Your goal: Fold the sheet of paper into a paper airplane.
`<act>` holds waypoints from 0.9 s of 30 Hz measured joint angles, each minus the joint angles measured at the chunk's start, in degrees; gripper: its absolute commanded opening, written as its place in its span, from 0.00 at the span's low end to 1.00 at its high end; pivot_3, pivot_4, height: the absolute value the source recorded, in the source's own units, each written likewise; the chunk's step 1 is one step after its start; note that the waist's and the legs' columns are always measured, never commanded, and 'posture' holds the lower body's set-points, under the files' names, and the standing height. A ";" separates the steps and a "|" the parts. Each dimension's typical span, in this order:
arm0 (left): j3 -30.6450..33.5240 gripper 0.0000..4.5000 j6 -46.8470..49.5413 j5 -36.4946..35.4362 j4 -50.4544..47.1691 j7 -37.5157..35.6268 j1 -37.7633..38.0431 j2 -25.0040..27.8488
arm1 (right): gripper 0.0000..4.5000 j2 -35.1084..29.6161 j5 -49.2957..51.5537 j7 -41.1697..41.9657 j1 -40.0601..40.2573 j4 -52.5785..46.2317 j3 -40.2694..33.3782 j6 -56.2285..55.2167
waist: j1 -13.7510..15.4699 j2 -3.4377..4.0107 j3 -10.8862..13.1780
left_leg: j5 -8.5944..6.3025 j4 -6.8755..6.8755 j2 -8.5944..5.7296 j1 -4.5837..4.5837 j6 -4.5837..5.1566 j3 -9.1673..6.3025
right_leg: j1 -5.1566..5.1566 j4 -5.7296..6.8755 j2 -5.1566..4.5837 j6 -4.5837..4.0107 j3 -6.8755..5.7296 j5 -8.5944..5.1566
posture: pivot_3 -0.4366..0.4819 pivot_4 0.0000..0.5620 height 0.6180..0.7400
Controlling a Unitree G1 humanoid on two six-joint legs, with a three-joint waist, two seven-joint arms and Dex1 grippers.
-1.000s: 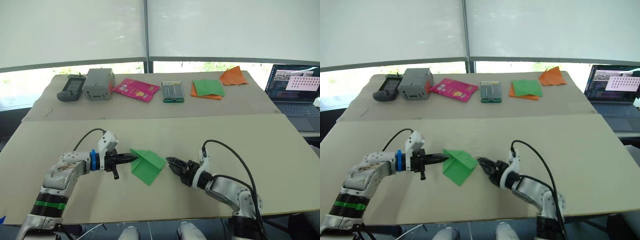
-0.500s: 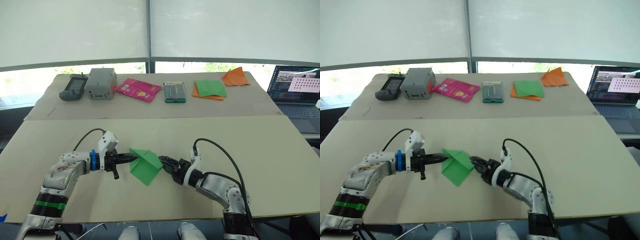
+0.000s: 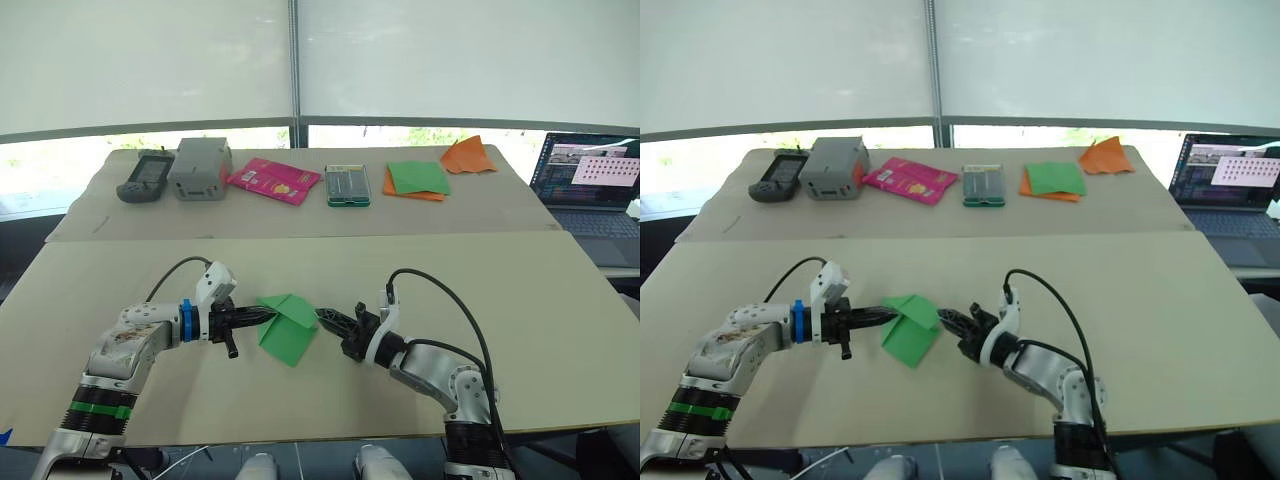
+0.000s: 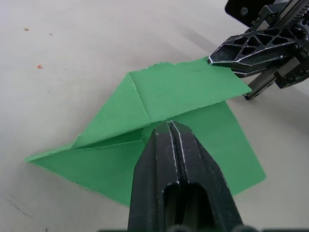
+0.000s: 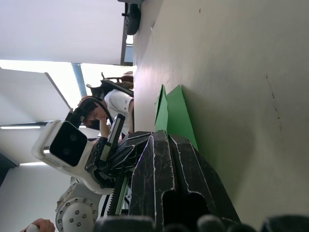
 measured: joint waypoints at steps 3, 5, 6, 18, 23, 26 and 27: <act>0.00 0.00 0.00 0.00 0.04 0.31 -0.08 0.00 | 0.00 -0.11 -0.31 0.18 0.03 -0.14 0.25 -0.03 | 0.00 0.00 0.00 | 0.00 0.00 0.00 0.00 0.00 0.00 | 0.00 0.00 0.00 0.00 0.00 0.00 | 0.48 0.27 1.00; 0.00 0.00 0.00 0.00 0.05 0.40 -0.11 0.00 | 0.00 -0.18 -1.01 0.35 0.03 -0.49 0.49 -0.03 | 0.01 0.00 0.00 | 0.00 0.00 0.00 0.01 0.00 0.00 | 0.00 0.00 0.00 0.00 0.00 0.00 | 0.48 0.27 1.00; 0.00 0.00 0.00 -0.01 0.06 0.43 -0.15 0.00 | 0.00 -0.27 -1.31 0.48 0.03 -0.59 0.58 -0.05 | 0.01 0.00 0.00 | 0.00 0.00 0.00 0.01 0.00 0.00 | 0.00 0.00 0.00 0.00 0.00 0.00 | 0.48 0.27 1.00; 5.61 0.00 5.50 -5.88 -0.13 1.35 -0.33 1.52 | 0.00 -12.05 -18.52 14.46 -0.66 -16.31 8.06 -7.72 | 0.10 0.09 0.18 | 0.00 0.00 -0.02 -0.09 0.00 0.00 | -0.05 -0.02 0.02 0.01 -0.01 0.00 | 0.48 0.27 1.00; 7.00 0.00 6.61 -7.23 -0.42 0.45 0.06 3.46 | 0.00 -21.13 -34.39 22.72 -2.59 -24.27 17.72 -16.16 | 0.18 0.13 0.23 | 0.00 0.02 -0.03 -0.08 -0.01 0.04 | -0.07 -0.11 0.01 0.01 0.01 0.00 | 0.48 0.27 1.00; 7.53 0.00 7.96 -9.08 -1.61 0.00 0.20 3.61 | 0.00 -30.53 -50.92 30.29 -4.21 -28.44 28.46 -28.01 | 0.61 -0.01 0.26 | 0.00 0.03 -0.03 -0.08 -0.03 0.03 | -0.06 -0.19 -0.02 0.01 -0.04 -0.01 | 0.48 0.27 1.00; 7.71 0.00 8.52 -9.33 -2.07 -0.10 0.20 3.73 | 0.00 -33.98 -57.57 32.51 -4.32 -28.57 32.37 -33.38 | 0.72 -0.06 0.28 | 0.00 0.03 -0.03 -0.07 -0.04 0.04 | -0.06 -0.22 -0.03 0.01 -0.05 -0.01 | 0.48 0.27 1.00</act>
